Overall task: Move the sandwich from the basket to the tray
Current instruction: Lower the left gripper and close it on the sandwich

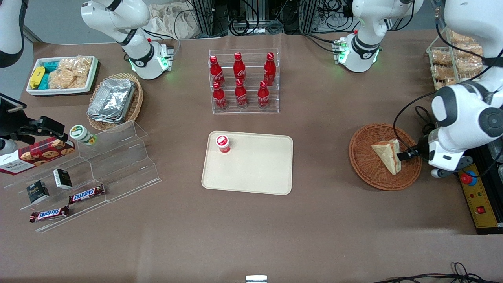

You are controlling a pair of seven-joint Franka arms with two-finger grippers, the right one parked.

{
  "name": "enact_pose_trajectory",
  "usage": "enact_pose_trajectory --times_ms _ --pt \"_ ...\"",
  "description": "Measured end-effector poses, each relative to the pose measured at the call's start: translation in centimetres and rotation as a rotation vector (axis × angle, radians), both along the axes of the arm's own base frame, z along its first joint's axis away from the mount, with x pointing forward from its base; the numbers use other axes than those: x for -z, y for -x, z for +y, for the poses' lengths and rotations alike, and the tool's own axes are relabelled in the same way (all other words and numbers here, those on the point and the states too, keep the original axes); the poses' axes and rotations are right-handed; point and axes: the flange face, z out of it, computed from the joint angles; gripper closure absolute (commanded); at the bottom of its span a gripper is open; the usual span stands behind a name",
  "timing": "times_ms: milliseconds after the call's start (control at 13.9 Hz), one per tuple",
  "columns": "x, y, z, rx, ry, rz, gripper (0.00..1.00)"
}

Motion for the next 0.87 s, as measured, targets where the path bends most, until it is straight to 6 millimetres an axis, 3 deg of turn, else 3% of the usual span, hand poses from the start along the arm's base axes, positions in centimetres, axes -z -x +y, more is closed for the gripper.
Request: enact_pose_trajectory --times_ms 361,649,794,866 --pt "5.0 0.4 -1.0 -0.042 -0.007 0.002 0.01" --pt "6.6 0.5 -1.6 -0.049 -0.002 0.012 0.59" --pt "6.4 0.3 -2.2 -0.07 -0.005 0.008 0.74" --pt "6.2 0.2 -2.6 -0.073 -0.006 0.005 0.74"
